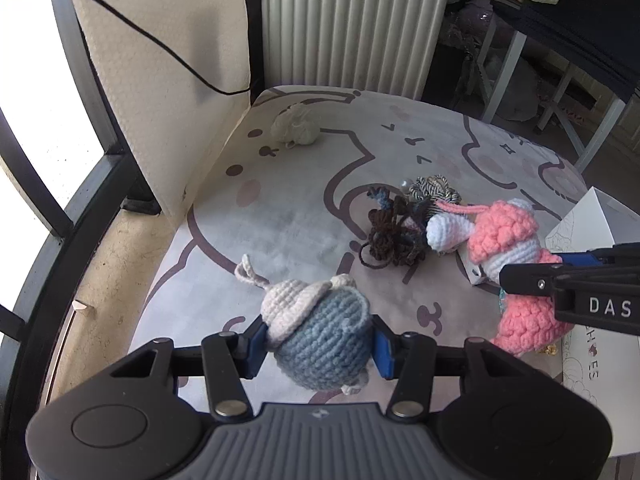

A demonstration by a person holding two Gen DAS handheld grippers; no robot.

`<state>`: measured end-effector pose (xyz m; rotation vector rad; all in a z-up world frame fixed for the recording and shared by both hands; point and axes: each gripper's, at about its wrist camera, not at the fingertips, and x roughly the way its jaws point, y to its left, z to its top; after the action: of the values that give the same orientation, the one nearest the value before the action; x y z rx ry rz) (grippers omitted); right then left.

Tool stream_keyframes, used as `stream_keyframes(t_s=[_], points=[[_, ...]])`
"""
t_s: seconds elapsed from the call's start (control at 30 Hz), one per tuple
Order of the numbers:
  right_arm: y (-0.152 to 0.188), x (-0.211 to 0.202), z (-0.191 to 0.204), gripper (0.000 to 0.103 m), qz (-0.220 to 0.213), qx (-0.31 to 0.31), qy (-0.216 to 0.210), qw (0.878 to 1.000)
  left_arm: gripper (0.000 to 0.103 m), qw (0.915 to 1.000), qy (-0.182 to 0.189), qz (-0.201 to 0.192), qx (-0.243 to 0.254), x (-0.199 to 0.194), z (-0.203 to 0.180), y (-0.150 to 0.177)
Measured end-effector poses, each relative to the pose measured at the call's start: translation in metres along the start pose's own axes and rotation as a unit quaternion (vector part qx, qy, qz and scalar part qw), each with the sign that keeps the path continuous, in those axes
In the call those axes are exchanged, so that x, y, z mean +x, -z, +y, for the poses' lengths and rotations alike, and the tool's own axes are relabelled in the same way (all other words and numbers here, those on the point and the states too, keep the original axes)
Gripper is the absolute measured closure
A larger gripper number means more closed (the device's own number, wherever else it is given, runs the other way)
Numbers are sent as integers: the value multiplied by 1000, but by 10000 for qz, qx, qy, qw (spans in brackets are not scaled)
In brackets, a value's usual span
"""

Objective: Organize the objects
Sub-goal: 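Carry both crochet toys over the white box with both tools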

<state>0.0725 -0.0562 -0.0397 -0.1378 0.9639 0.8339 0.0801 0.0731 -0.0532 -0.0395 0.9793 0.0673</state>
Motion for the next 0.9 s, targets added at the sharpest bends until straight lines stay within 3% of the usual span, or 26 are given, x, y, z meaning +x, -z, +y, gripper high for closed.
stream_keyframes(t_s=[0.17,0.33,0.9], points=[[10,-27,-4,69,-308,259,199,9990,51,9994,-43,-280,220,-15,-13,0],[25,-50,-7,69,-485,514,304,9970,51,9988,151,-416,202,-30,-22,0],[50,-112,-24,69,-1087,548,619,9906,51,9928,471,-935,589,-75,-53,4]])
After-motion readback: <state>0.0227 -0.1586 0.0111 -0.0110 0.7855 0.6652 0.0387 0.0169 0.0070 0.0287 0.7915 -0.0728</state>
